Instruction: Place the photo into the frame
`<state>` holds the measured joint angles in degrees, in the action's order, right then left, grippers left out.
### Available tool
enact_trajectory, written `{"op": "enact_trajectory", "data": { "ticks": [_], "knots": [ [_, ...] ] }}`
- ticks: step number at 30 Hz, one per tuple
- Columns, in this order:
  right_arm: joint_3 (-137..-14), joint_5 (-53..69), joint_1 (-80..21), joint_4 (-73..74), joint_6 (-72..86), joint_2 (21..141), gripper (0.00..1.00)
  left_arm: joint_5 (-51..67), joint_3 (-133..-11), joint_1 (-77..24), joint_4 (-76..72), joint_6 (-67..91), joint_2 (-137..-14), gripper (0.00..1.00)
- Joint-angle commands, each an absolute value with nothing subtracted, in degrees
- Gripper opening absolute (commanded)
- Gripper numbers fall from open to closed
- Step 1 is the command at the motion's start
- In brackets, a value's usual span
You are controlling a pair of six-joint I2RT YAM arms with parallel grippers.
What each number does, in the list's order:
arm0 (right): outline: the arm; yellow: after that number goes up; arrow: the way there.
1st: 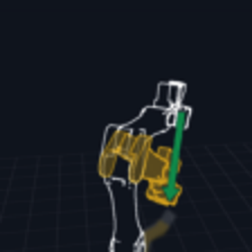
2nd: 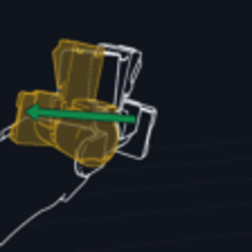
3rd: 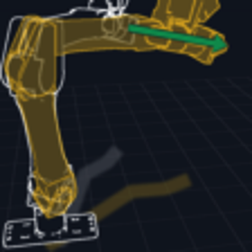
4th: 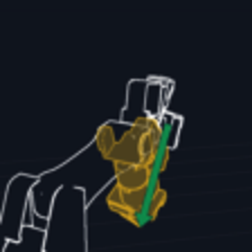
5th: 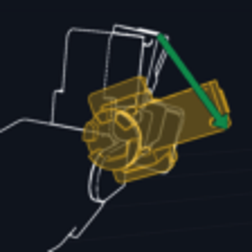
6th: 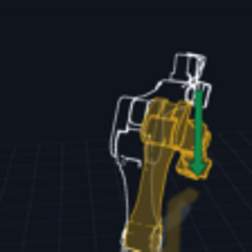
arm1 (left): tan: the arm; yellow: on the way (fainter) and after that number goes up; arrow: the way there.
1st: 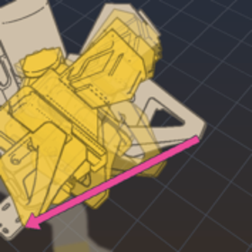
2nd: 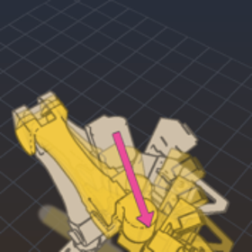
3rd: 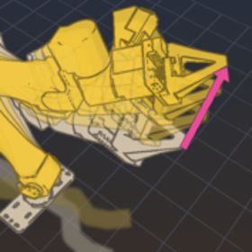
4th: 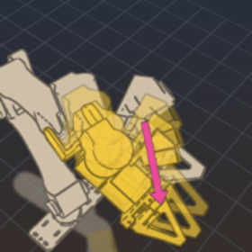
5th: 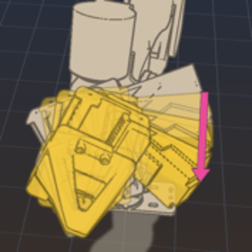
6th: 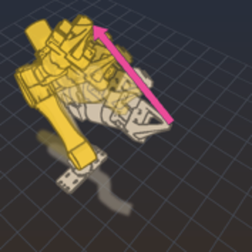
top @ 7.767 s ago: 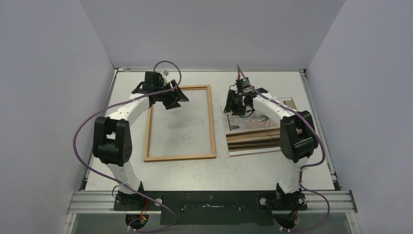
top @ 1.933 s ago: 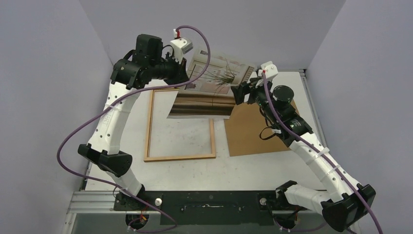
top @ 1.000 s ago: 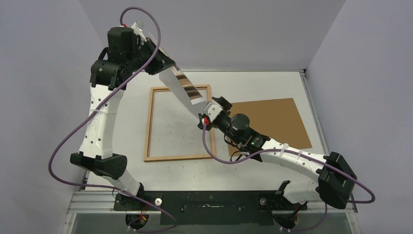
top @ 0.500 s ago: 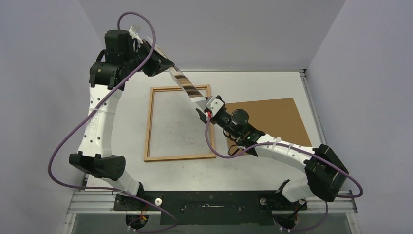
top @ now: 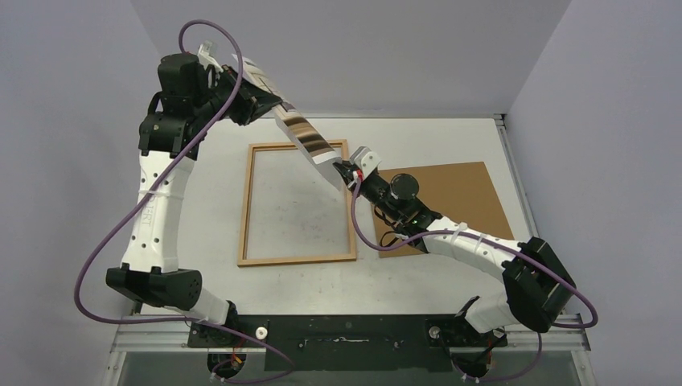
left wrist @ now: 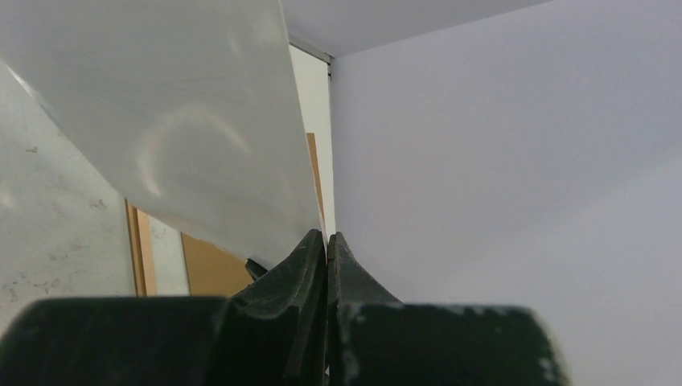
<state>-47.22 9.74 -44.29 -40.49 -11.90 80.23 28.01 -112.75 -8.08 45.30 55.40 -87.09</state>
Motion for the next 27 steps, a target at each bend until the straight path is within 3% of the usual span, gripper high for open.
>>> {"op": "enact_trajectory", "data": {
  "ticks": [1, 4, 6, 9, 14, 21, 23, 27],
  "knots": [
    [-50.71, 12.64, -44.21, -43.95, -9.98, 78.98, 0.12, 30.16, -111.6, -7.29, 38.81, 57.73, -84.45, 0.0],
    [-50.69, 12.27, -44.13, -45.43, -9.77, 79.66, 0.35, 31.3, -110.84, -6.8, 38.1, 59.76, -84.08, 0.0],
    [-51.99, 12.03, -44.06, -46.86, -9.3, 80.86, 0.39, 31.99, -110.07, -6.63, 36.87, 61.37, -83.9, 0.0],
    [-53.88, 12.22, -43.95, -47.84, -9.03, 82.83, 0.33, 32.61, -108.96, -6.22, 35.5, 63.16, -83.64, 0.0],
    [-53.01, 12.84, -43.07, -47.37, -8.35, 82.31, 0.14, 32.45, -106.62, -4.9, 34.32, 64.79, -82.33, 0.0],
    [-52.57, 13.98, -41.59, -45.48, -5.96, 80.38, 0.0, 31.6, -105.04, -4.48, 32.85, 65.42, -81.36, 0.0],
    [-53.77, 14.85, -40.99, -43.17, -4.22, 79.77, 0.0, 30.97, -104.88, -4.48, 32.73, 64.38, -81.19, 0.14],
    [-56.84, 16.46, -40.26, -36.75, -1.97, 77.74, 0.0, 27.33, -104.3, -4.45, 33.89, 60.81, -79.83, 0.55]
  ]
}}
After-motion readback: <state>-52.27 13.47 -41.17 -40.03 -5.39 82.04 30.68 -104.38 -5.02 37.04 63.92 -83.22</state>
